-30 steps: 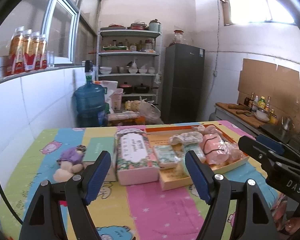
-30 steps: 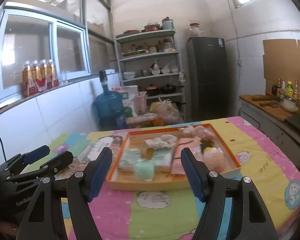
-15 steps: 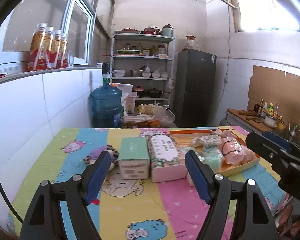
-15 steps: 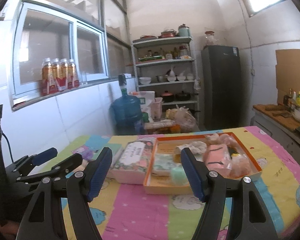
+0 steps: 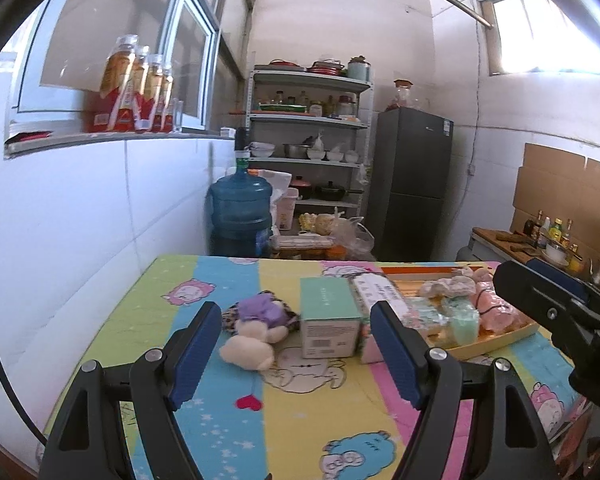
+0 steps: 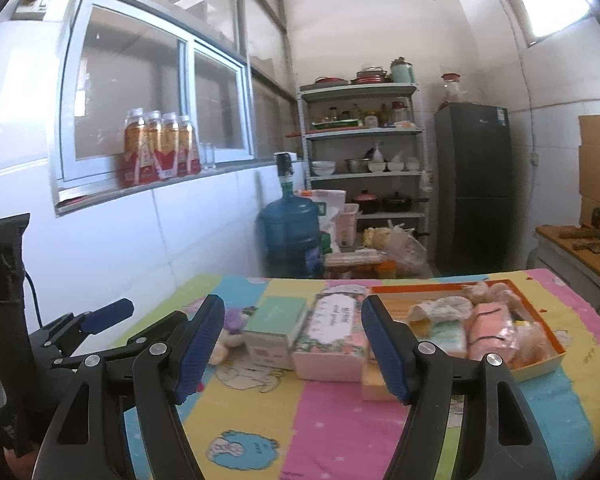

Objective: Organize soft objects
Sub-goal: 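Lower the right tool onto the cream teddy bear in purple hat and grasp it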

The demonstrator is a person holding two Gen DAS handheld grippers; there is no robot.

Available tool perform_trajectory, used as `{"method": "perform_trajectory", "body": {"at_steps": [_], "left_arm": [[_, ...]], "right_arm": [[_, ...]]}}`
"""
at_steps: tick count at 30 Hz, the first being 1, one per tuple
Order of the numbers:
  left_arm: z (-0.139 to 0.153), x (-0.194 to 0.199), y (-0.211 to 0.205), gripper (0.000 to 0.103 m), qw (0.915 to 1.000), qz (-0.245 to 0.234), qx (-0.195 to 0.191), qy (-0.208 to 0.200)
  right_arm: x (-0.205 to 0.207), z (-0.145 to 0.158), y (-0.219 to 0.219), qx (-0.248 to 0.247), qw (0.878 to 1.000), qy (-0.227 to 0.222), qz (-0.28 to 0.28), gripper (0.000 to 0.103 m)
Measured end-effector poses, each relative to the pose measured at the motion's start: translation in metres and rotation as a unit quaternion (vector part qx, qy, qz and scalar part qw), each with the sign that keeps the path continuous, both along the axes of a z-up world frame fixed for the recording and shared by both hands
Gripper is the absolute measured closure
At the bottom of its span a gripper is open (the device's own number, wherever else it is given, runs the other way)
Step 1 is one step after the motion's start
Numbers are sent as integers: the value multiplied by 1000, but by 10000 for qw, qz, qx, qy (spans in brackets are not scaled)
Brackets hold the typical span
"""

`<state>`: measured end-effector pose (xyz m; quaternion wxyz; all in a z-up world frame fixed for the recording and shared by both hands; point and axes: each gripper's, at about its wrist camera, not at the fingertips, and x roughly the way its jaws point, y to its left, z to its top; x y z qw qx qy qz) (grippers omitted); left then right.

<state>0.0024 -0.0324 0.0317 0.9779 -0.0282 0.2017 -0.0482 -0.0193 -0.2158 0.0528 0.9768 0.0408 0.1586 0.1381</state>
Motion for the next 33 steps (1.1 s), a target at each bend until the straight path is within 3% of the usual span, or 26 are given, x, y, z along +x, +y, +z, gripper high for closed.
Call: {"method": "perform_trajectory", "body": {"at_steps": [16, 25, 33], "left_arm": [[-14, 15, 76, 27, 9983, 580, -5, 45], [-12, 25, 118, 27, 9956, 928, 95, -59], [-19, 31, 138, 27, 9947, 1031, 46, -32]], "right_arm": [[26, -22, 72, 107, 9981, 227, 564, 30], [73, -60, 113, 370, 9901, 1009, 905, 30], [126, -95, 140, 634, 9754, 1886, 946, 30]]}}
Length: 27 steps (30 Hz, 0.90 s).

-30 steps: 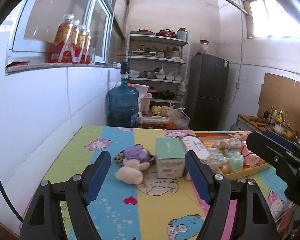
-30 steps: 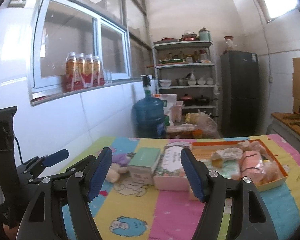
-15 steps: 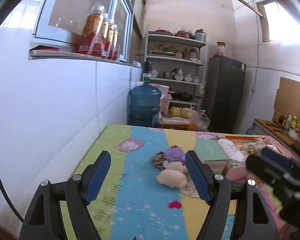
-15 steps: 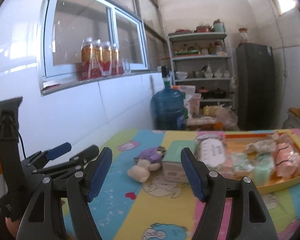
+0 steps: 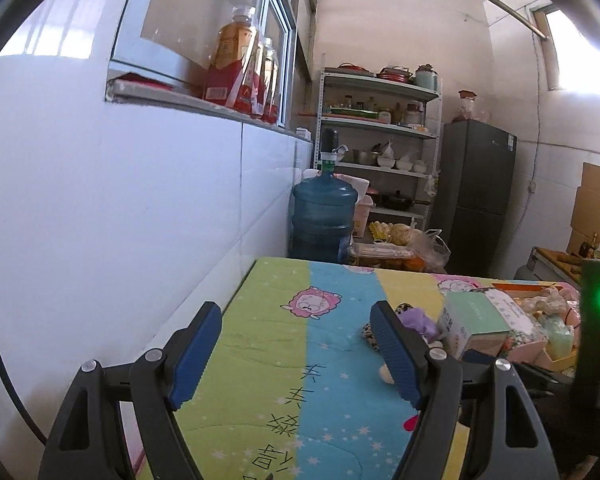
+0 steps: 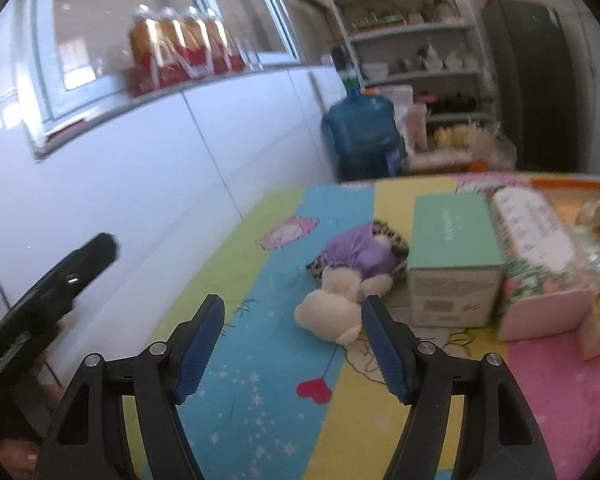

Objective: Organize soft objects
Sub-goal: 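Lower the right tool onto the cream teddy bear in purple hat and grasp it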

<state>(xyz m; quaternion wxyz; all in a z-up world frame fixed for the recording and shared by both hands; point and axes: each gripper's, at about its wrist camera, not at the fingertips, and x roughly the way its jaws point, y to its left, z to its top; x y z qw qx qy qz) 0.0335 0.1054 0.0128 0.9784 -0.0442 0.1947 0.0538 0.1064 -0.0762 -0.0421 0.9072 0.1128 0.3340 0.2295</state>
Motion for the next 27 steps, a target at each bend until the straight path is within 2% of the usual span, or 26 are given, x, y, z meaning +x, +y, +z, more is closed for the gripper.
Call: {"method": "perform_trajectory", "body": {"at_steps": [6, 15, 17, 18, 24, 27], "left_arm": [[-8, 10, 5, 27, 9999, -58, -46, 94], [-17, 23, 11, 27, 9996, -158, -108, 217], [-19, 27, 12, 27, 9994, -194, -105, 251], [-20, 29, 12, 27, 9994, -201, -104, 265], [-24, 37, 9, 27, 9989, -280, -122, 362], [-24, 43, 6, 27, 9983, -375, -140, 425]], "right_arm": [[29, -20, 10, -100, 9985, 490, -235, 30], [56, -35, 19, -329, 9956, 798, -359, 30], [60, -39, 20, -402, 9949, 870, -318, 43], [61, -41, 20, -437, 9945, 898, -324, 62], [54, -37, 17, -402, 9958, 803, -184, 61], [36, -20, 12, -411, 9978, 496, -139, 61]]}}
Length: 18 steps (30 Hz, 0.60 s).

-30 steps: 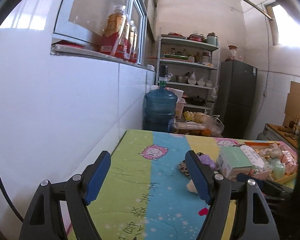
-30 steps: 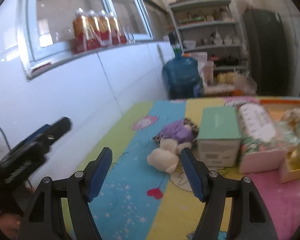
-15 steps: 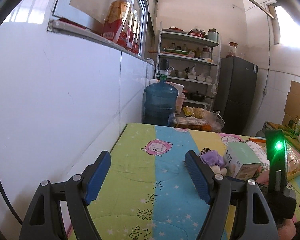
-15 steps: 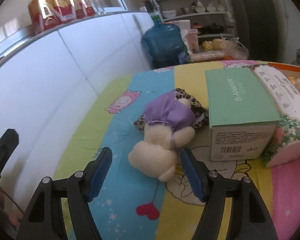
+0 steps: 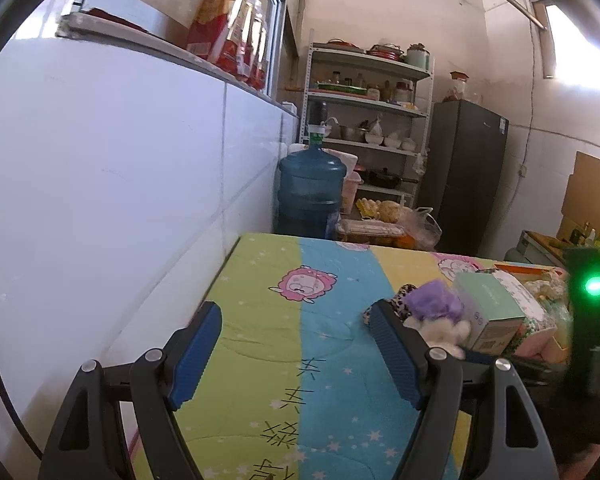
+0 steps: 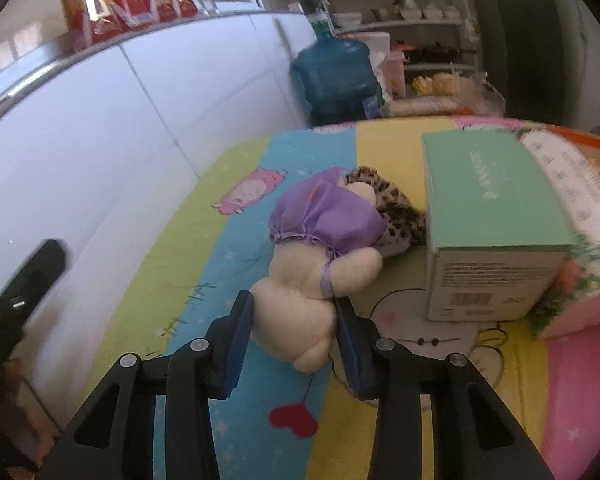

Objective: Organize soft objects
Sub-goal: 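Lower the right tool onto the cream teddy bear in purple hat and grasp it, then grasp the leopard-print scrunchie with left tool while right tool holds the teddy bear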

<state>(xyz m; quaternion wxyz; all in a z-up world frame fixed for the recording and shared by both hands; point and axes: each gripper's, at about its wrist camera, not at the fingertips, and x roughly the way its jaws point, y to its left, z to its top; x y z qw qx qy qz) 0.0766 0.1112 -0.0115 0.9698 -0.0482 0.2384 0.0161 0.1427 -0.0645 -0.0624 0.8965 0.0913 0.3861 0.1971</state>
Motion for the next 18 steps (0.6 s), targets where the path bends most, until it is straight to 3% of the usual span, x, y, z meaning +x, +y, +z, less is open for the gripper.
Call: {"method": "perform_trajectory", "body": {"at_steps": [7, 14, 18], "left_arm": [[-4, 30, -24, 27, 9974, -605, -189, 329], [-21, 85, -70, 27, 9909, -1105, -70, 770], [-43, 119, -84, 27, 9834, -1284, -154, 1270]], "right_arm": [[-47, 47, -36, 82, 9959, -891, -140, 61], [-69, 71, -74, 212, 9906, -1319, -280, 61], [-74, 73, -95, 338, 9898, -1346, -313, 61]]}}
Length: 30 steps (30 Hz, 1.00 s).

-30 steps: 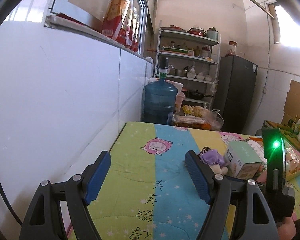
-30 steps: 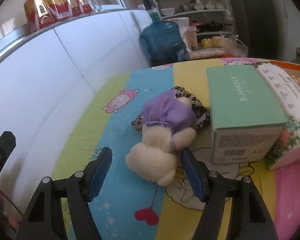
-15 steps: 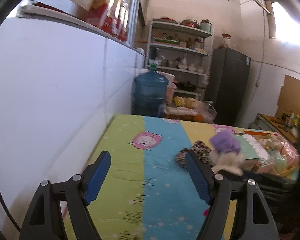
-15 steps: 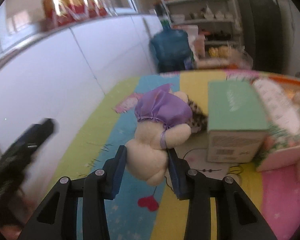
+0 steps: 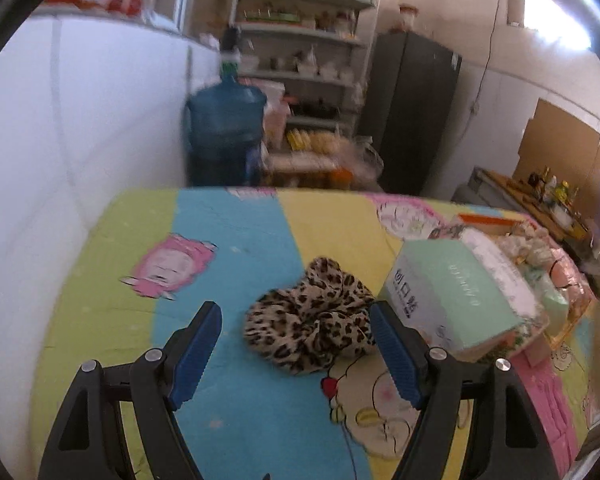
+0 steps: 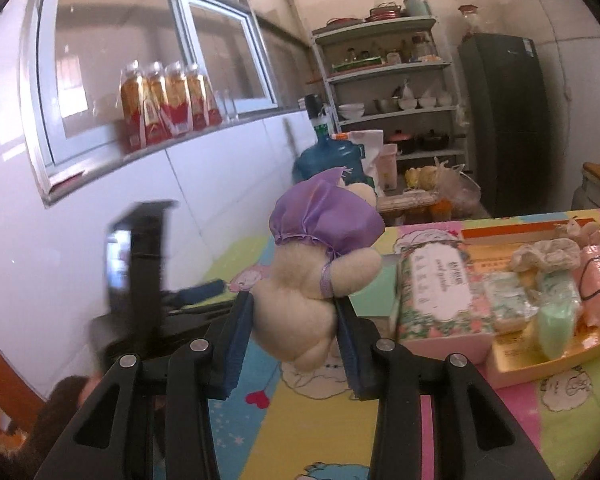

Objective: Organize soft objects
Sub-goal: 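Grasp the leopard-print scrunchie with left tool while right tool holds the teddy bear, then carry the scrunchie and teddy bear with both tools over the box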

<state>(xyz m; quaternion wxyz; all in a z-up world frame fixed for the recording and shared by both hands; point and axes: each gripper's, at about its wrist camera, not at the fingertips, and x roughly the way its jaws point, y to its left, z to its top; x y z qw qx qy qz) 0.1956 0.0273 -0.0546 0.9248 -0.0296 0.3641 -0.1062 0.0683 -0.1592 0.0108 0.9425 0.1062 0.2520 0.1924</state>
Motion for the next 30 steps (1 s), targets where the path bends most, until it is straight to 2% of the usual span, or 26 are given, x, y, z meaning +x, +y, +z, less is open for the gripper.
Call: {"method": "perform_trajectory", "body": {"at_steps": [3, 7, 9, 10, 11, 12, 14, 15, 17, 25, 30], "left_arm": [[-14, 19, -4, 27, 9997, 43, 67, 223], [-31, 31, -4, 27, 9983, 138, -36, 557], [-35, 34, -4, 31, 9973, 193, -69, 708], [-34, 34, -4, 36, 9974, 224, -65, 680], [-34, 33, -4, 47, 9975, 227, -76, 666], [-34, 32, -5, 63, 9975, 229, -74, 670], [-33, 29, -8, 84, 9977, 213, -29, 650], [-32, 28, -9, 86, 9979, 200, -38, 611], [-28, 21, -11, 90, 9986, 210, -44, 479], [-3, -16, -6, 91, 9988, 453, -120, -156], [26, -47, -8, 91, 9963, 592, -32, -629]], "right_arm": [[-2, -1, -14, 75, 10000, 13, -27, 61], [0, -4, -31, 169, 9998, 20, -66, 61], [1, -5, -39, 220, 9997, 29, -76, 61], [2, -5, -41, 237, 9997, 33, -83, 61], [2, -6, -44, 273, 9996, 39, -91, 61], [3, -7, -47, 309, 9995, 47, -89, 61], [4, -9, -48, 345, 9993, 64, -93, 61], [4, -9, -49, 360, 9993, 74, -87, 61], [4, -10, -50, 365, 9993, 83, -87, 61], [1, -9, -49, 349, 9994, 56, -73, 61], [-4, -7, -47, 324, 9995, 11, -51, 61]]}}
